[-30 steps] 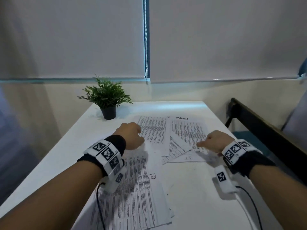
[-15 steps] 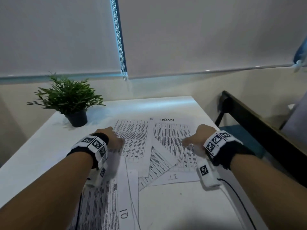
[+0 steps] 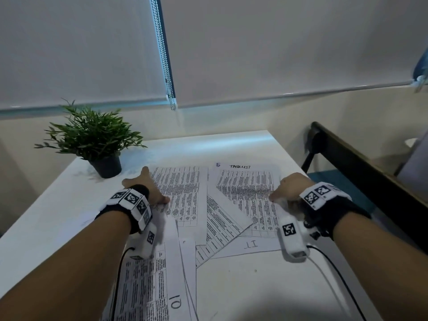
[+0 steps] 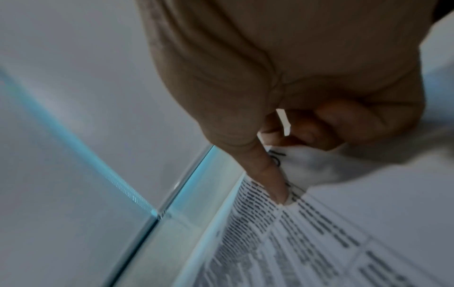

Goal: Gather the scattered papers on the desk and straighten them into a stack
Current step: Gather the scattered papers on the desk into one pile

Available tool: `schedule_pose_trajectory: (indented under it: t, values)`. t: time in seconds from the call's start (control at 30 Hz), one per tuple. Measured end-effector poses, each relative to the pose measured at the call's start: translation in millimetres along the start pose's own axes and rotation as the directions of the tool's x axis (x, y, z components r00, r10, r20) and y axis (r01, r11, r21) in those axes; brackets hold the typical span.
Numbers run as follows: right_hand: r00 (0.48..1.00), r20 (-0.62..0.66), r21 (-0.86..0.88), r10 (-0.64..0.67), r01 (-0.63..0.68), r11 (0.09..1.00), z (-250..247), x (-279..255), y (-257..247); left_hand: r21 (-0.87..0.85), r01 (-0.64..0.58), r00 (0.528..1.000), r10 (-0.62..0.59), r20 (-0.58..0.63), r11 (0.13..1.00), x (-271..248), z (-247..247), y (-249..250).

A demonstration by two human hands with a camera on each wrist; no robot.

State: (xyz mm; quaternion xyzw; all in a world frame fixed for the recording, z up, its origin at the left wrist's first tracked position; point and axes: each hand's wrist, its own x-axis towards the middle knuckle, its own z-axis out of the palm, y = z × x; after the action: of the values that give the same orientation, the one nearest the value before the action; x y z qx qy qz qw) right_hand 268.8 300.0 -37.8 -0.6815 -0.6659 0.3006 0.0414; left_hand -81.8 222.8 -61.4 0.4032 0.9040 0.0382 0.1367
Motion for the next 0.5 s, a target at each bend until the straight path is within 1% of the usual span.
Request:
schedule_pose_trajectory:
  t: [0.07,0.1,0.17,0.23,0.3,0.33,0.4,0.47,0.5]
  values:
    - [0.996,0.025,0.176,0.089,-0.092,0.98,-14.3,-0.2,6.5,-0.082,-0.002,1.0,0.002,-0.009,0.997,-0.4,0.3,-5.7]
    - [0.994,0.02,0.272,0.105,-0.107,0.956,-21.3,-0.7,12.3,-0.151,0.005,1.0,-0.006,-0.006,0.988,-1.2,0.9,-8.7]
    - [0.995,-0.062,0.46,0.08,-0.043,0.887,-32.0,0.1,23.5,-0.304,0.016,1.0,-0.023,-0.021,0.953,-2.4,0.4,-15.0]
    - [0.981,-0.189,0.639,0.037,0.095,0.764,-40.8,-6.1,27.5,-0.453,-0.003,0.996,-0.036,-0.076,0.892,-5.4,-1.9,-20.4]
    - [0.953,-0.302,0.754,-0.001,0.239,0.612,-48.8,-19.8,25.8,-0.591,-0.1,0.983,-0.012,-0.183,0.801,-7.4,-6.1,-23.3]
    - [0.939,-0.343,0.774,-0.021,0.296,0.559,-53.1,-25.8,23.5,-0.637,-0.183,0.968,0.023,-0.252,0.748,-9.6,-10.8,-23.3]
    - [0.909,-0.409,0.771,-0.078,0.39,0.502,-58.6,-39.8,16.3,-0.69,-0.324,0.928,0.075,-0.365,0.647,-19.4,-24.6,-20.8]
    - [0.883,-0.448,0.753,-0.142,0.458,0.473,-59.9,-54.9,7.0,-0.695,-0.446,0.879,0.128,-0.46,0.564,-37.3,-45.9,-13.5]
    - [0.876,-0.452,0.749,-0.166,0.474,0.462,-58.7,-63.4,0.8,-0.679,-0.499,0.85,0.153,-0.504,0.538,-50.3,-57.8,-8.9]
